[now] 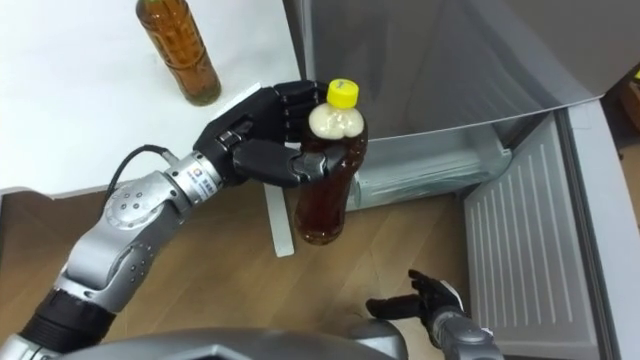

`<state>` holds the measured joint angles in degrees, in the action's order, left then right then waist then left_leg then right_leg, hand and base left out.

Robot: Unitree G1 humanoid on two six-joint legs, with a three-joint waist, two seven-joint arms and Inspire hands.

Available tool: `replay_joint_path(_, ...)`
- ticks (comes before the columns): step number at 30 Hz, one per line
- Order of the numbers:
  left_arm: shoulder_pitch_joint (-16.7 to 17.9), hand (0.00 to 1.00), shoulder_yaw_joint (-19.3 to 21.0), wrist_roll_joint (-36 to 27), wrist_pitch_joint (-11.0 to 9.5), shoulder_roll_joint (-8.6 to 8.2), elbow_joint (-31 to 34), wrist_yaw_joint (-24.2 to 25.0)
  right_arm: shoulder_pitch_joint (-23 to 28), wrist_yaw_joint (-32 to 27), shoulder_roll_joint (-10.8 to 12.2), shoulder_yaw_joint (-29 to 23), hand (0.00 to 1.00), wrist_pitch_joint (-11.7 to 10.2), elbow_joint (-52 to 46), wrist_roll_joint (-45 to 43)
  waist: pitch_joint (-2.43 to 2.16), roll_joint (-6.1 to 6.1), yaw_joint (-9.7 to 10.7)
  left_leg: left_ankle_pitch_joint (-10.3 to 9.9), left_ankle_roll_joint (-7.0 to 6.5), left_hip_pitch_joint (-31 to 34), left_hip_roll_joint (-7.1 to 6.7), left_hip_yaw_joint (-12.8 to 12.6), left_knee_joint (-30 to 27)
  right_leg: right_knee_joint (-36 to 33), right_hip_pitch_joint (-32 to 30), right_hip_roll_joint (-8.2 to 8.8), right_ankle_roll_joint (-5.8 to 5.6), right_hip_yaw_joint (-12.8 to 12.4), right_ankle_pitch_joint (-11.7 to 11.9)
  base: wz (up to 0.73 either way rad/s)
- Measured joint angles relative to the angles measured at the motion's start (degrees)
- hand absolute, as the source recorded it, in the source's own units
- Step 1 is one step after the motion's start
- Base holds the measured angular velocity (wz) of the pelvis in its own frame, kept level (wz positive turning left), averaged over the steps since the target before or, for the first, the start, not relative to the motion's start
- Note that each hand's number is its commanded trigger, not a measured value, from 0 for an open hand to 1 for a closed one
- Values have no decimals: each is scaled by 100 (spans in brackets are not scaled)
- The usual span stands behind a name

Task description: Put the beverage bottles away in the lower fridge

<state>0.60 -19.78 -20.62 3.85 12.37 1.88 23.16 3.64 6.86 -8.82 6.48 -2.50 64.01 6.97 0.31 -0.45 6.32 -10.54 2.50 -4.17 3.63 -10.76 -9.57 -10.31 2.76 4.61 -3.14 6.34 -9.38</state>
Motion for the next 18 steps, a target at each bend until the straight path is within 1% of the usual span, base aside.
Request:
replay_joint_path(3,0,100,0,0,-4,17,-5,0,5,96,-31,188,0,6,-261,-13,3,-16,-49,0,0,-13,0,-2,1,12,16,-3,0,-4,0,0)
replay_joint_path(9,4,100,-23,3,-15,49,-52,3,26,287,-12,551,0,-20,-966,-82,24,-64,-45,0,0,-36,0,-1,8,12,43,-4,0,-9,0,0)
replay_joint_path(11,37,100,-24,3,-15,55,-71,4,65,362,-9,578,0,-20,-1184,-155,30,-74,-38,0,0,-37,0,-5,7,9,43,-4,0,-15,0,0)
replay_joint_path(15,51,100,-22,3,-24,68,-321,9,252,606,-7,608,0,10,-1887,-315,64,-124,-52,0,0,-35,6,-81,0,-37,1,-4,0,-63,0,-6)
replay_joint_path(18,82,100,-106,20,-23,113,-460,9,423,776,-33,732,0,10,-2415,-298,66,-142,-25,-4,-7,4,7,-90,-15,-48,-42,-4,-3,-78,4,-2)
